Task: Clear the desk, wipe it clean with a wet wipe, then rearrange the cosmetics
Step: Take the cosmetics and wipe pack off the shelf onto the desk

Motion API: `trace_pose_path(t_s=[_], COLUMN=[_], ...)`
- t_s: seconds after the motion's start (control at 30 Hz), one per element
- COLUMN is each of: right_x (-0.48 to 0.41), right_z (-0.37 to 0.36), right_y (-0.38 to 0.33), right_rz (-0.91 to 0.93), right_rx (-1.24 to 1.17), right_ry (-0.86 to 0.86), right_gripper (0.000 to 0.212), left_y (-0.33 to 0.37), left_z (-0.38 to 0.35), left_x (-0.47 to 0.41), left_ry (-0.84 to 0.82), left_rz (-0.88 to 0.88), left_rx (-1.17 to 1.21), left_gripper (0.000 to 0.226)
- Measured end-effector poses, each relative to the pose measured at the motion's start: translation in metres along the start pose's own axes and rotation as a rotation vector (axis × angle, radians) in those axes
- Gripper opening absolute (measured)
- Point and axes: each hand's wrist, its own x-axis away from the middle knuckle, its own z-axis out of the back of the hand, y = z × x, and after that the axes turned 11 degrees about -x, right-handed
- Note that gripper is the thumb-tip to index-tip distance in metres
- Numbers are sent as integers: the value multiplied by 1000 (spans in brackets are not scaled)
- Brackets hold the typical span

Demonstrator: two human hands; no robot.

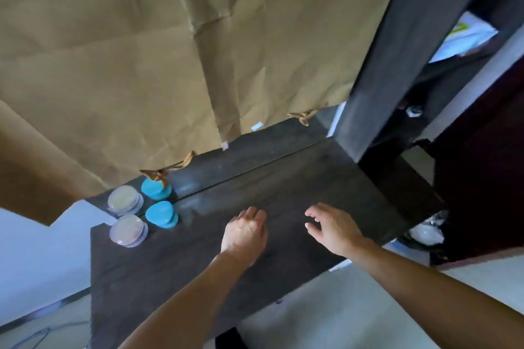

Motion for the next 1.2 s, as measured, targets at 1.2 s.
trace_pose_path(t_s=[1.2], right_x=[-134], right_z=[277], right_y=[322], right_rz=[-76], right_rx=[113], right_ry=[208], right_gripper=[54], left_y=[332], left_z=[-23], left_x=[-312], left_ry=[-111], left_rz=[-58], left_rx=[126], left_gripper=[26])
